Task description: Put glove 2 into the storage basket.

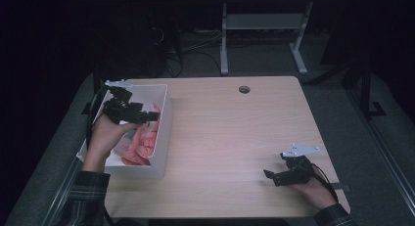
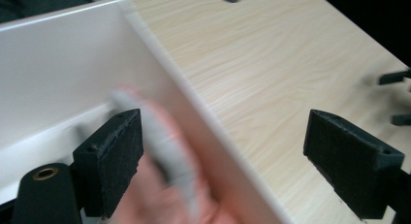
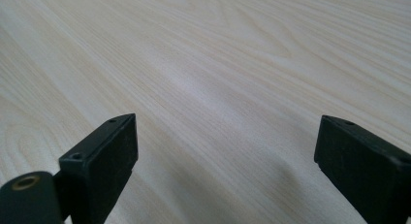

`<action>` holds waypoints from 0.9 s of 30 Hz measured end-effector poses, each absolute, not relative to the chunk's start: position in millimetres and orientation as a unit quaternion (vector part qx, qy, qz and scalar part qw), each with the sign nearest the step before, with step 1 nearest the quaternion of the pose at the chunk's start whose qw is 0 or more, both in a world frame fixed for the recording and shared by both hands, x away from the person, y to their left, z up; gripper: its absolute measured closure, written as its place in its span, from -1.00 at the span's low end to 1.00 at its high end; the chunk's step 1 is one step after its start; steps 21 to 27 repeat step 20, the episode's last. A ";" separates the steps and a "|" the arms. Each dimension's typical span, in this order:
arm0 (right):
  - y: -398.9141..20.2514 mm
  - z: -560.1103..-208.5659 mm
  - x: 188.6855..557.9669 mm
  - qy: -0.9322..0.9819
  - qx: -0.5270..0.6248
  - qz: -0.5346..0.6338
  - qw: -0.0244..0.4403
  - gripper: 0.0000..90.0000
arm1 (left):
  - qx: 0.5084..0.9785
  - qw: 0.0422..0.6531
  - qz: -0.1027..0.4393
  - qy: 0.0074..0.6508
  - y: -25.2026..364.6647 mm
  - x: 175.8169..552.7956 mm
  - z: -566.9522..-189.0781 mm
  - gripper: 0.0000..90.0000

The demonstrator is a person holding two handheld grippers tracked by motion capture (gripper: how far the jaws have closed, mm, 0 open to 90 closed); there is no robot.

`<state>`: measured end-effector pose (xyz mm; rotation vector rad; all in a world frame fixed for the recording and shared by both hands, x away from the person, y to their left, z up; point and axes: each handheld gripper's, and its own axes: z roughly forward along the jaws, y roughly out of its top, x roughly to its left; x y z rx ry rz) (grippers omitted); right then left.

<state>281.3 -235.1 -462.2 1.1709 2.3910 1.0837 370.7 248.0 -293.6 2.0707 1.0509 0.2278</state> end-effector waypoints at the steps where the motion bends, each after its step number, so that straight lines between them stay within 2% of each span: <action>1: -235.0 -462.2 281.2 0.824 0.404 0.374 0.133 -0.82 | 0.820 0.395 0.087 0.405 238.3 368.5 -294.6 -0.69; 8: -234.9 -462.1 280.9 0.825 0.404 0.373 0.132 -0.82 | 0.845 0.403 0.062 0.346 168.5 350.1 -313.1 -0.69; 14: -234.8 -462.3 280.6 0.826 0.404 0.371 0.131 -0.82 | 0.867 0.387 0.044 0.310 121.6 333.9 -347.0 -0.69; 20: -234.6 -462.3 280.4 0.827 0.402 0.371 0.131 -0.82 | 0.883 0.364 0.023 0.296 101.5 326.3 -389.9 -0.69; 27: -234.6 -462.3 280.4 0.827 0.402 0.371 0.131 -0.82 | 0.883 0.364 0.023 0.296 101.5 326.3 -389.9 -0.69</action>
